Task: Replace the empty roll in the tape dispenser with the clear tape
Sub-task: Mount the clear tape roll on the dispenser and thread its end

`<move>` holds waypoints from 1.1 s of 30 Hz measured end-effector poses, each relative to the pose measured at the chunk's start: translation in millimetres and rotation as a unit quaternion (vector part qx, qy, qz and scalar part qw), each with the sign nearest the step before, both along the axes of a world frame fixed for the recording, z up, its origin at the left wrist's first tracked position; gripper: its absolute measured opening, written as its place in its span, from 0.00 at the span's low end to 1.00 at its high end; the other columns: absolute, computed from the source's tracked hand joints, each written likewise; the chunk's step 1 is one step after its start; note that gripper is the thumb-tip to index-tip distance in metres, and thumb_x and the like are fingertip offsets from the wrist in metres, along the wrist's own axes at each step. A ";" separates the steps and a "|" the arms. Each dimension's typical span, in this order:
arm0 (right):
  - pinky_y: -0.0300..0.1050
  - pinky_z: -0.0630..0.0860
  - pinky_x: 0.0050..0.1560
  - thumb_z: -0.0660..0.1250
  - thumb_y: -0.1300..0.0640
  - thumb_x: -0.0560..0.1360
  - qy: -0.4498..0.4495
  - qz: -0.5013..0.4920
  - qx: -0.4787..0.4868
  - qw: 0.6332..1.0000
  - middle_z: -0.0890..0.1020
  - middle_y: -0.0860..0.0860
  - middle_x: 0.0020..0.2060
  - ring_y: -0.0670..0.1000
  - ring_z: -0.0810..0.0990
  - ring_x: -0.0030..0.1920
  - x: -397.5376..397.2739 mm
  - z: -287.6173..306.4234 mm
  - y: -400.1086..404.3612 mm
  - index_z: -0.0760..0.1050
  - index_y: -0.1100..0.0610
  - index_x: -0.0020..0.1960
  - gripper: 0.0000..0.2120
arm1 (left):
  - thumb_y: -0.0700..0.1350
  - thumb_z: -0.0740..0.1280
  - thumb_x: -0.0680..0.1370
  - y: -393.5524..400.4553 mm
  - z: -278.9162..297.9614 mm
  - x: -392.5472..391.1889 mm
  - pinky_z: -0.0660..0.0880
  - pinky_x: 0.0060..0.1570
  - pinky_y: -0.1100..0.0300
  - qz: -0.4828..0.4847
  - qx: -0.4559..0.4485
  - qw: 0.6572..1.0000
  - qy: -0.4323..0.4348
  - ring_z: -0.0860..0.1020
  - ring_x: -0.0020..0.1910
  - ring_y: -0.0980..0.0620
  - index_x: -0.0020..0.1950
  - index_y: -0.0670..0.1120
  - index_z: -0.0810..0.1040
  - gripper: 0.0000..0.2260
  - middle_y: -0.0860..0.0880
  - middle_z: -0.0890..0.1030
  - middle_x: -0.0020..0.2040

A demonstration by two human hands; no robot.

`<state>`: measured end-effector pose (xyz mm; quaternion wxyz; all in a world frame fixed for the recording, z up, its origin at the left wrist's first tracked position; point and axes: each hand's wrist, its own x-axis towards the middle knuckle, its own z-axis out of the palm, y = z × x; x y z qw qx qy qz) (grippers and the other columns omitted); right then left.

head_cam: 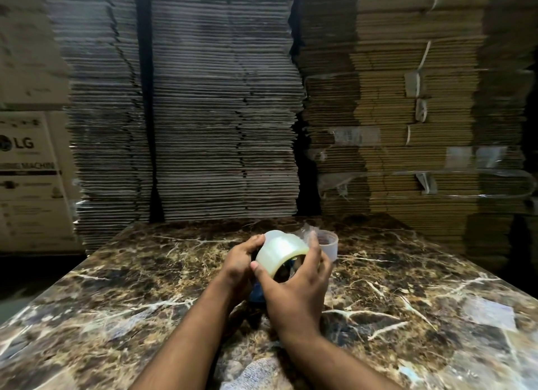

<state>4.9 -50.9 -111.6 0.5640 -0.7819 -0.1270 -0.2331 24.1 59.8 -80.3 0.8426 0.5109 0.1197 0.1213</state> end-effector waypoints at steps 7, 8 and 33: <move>0.57 0.76 0.63 0.79 0.35 0.58 0.021 0.002 0.015 1.000 0.63 0.53 0.72 0.53 0.68 0.69 7.4 4.7 5.8 0.49 0.45 0.79 0.59 | 0.45 0.59 0.80 1.5 -1.7 -1.7 0.66 0.67 0.37 -0.010 0.014 0.999 -0.028 0.74 0.57 0.35 0.60 0.38 0.79 0.16 0.32 0.77 0.60; 0.57 0.76 0.62 0.79 0.35 0.57 0.025 0.004 0.019 1.000 0.63 0.53 0.72 0.54 0.68 0.69 8.7 4.9 6.8 0.49 0.45 0.79 0.60 | 0.46 0.61 0.78 3.4 -2.9 -0.2 0.66 0.67 0.36 -0.001 0.003 0.999 -0.037 0.75 0.57 0.35 0.60 0.36 0.79 0.17 0.32 0.77 0.59; 0.52 0.80 0.45 0.65 0.37 0.74 0.338 0.192 0.239 0.890 0.86 0.61 0.39 0.57 0.82 0.37 57.7 65.1 -26.1 0.80 0.63 0.41 0.27 | 0.44 0.66 0.66 4.0 -0.6 -12.6 0.80 0.40 0.53 0.028 -0.012 0.997 -0.065 0.83 0.36 0.42 0.54 0.32 0.79 0.21 0.37 0.85 0.41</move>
